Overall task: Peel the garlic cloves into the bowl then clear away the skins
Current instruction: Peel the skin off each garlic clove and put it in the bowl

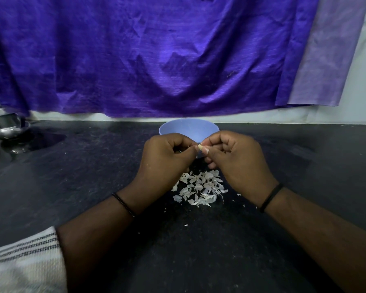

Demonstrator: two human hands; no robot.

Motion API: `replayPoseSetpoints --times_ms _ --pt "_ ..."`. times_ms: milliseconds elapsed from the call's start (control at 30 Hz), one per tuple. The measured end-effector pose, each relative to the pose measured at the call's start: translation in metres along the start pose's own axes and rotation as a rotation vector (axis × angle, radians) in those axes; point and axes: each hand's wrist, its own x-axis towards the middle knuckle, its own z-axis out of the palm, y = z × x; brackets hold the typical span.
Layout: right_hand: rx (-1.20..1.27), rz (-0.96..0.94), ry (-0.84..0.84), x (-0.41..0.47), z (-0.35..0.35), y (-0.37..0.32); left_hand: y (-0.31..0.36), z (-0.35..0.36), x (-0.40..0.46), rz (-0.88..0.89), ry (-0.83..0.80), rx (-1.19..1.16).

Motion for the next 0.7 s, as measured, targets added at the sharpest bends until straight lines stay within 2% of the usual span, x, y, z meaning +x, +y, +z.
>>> replayPoseSetpoints --times_ms 433,700 --pt "-0.117 -0.1 -0.017 0.0 -0.0027 -0.0006 -0.0008 -0.0012 0.0007 0.002 -0.027 -0.031" --pt "-0.108 -0.102 -0.015 -0.0006 -0.001 -0.0014 0.0019 -0.0011 0.0002 -0.103 -0.025 -0.154"
